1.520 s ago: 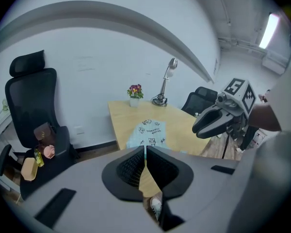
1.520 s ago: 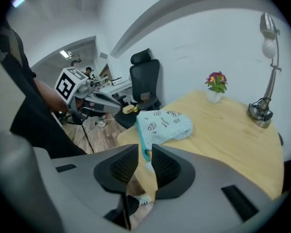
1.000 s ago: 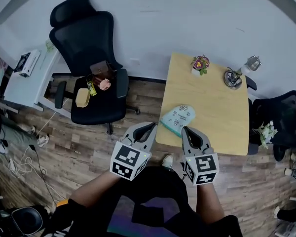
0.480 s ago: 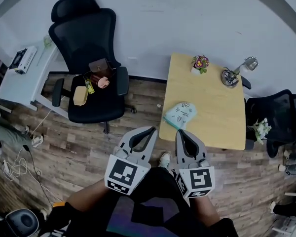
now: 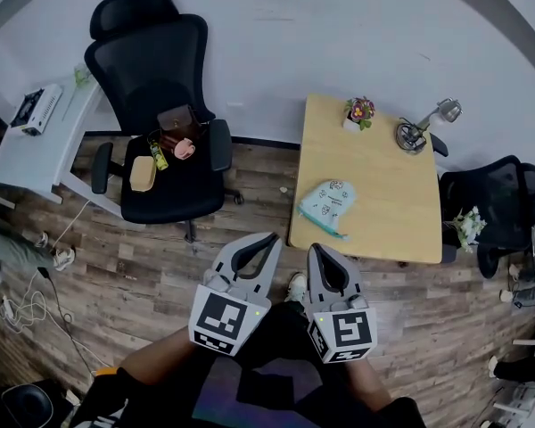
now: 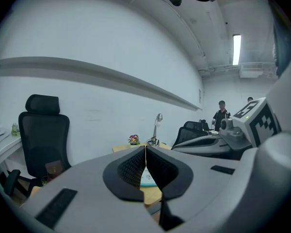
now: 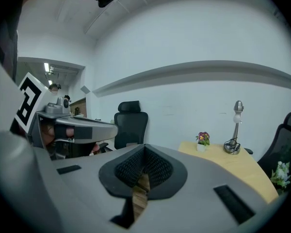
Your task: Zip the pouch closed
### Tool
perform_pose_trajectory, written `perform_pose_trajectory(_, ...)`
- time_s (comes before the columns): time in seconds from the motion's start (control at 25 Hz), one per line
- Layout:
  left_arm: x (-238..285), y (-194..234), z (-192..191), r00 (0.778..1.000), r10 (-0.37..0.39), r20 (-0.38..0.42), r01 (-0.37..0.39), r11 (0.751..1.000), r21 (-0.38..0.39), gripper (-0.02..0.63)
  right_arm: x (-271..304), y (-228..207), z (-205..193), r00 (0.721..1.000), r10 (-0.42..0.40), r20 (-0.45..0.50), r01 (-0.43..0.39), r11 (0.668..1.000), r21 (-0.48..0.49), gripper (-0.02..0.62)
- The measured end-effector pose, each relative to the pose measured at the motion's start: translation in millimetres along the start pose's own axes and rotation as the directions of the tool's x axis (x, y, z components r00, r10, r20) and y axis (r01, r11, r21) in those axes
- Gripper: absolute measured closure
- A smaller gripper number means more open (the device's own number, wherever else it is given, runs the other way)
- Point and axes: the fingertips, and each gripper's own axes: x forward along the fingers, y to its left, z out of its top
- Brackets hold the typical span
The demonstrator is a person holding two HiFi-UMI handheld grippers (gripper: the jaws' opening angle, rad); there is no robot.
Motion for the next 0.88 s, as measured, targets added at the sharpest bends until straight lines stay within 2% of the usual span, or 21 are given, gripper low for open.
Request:
perform_pose_trajectory(0.36,-3.3,-2.7,2.3,1.0,0.006,0.001,-0.006,1.0,0.016,0.595,0.1,2.0,5.9,1.0,0.009,0.02,-0.009,1.0,-0.006,0.581)
perform_pose_trajectory(0.88,8.4,-8.7,-4.9,1.0,-0.005,-0.023,0.005,1.0,0.012,0.595,2.8,-11.1,-2.8,1.0,-0.002,0.002,0.002,1.0,0.01,0.581)
